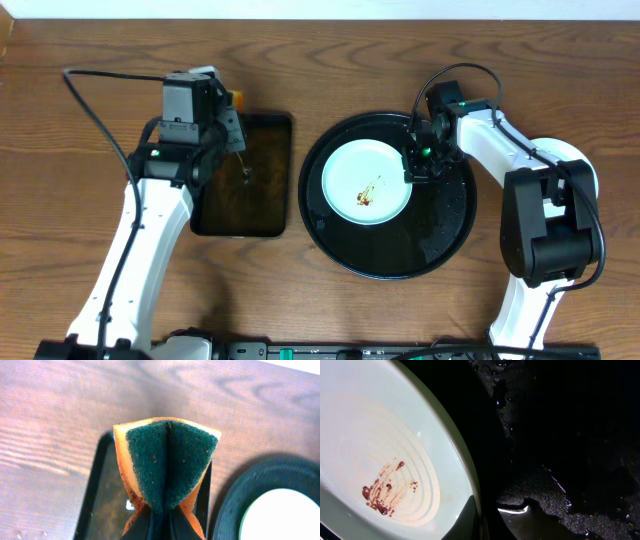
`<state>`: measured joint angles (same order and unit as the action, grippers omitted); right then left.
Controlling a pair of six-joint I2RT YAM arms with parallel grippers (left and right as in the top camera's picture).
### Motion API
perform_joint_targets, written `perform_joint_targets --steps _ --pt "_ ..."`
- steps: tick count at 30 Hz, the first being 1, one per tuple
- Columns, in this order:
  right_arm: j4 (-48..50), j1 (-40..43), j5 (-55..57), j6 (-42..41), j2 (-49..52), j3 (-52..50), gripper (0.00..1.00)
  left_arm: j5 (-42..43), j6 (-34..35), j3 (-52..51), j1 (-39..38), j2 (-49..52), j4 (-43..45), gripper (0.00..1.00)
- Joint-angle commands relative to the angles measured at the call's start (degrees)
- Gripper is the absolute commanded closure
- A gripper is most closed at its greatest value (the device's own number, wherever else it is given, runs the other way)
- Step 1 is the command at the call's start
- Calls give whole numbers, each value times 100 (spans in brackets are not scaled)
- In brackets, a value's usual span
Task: Clean dirty plates on tray and stack at the side
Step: 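Lift the sponge with the left gripper from the black tray toward the plate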
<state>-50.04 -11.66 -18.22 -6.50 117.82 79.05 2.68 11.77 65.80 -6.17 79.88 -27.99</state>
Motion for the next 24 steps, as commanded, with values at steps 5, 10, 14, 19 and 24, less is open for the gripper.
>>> perform_joint_targets --steps 5,10,14,19,24 --pt "-28 -63 302 37 44 -20 99 -278 -13 22 2 -450 271 93" --pt "-28 -63 302 37 44 -20 99 -385 -15 22 4 -678 382 93" --pt "-24 -63 302 37 44 -20 99 -385 -15 22 4 -800 437 93" --pt "-15 -63 302 37 44 -20 99 -385 -13 22 2 -859 452 93" --pt "-11 -63 302 37 44 -20 99 -382 -13 22 2 -850 426 93"
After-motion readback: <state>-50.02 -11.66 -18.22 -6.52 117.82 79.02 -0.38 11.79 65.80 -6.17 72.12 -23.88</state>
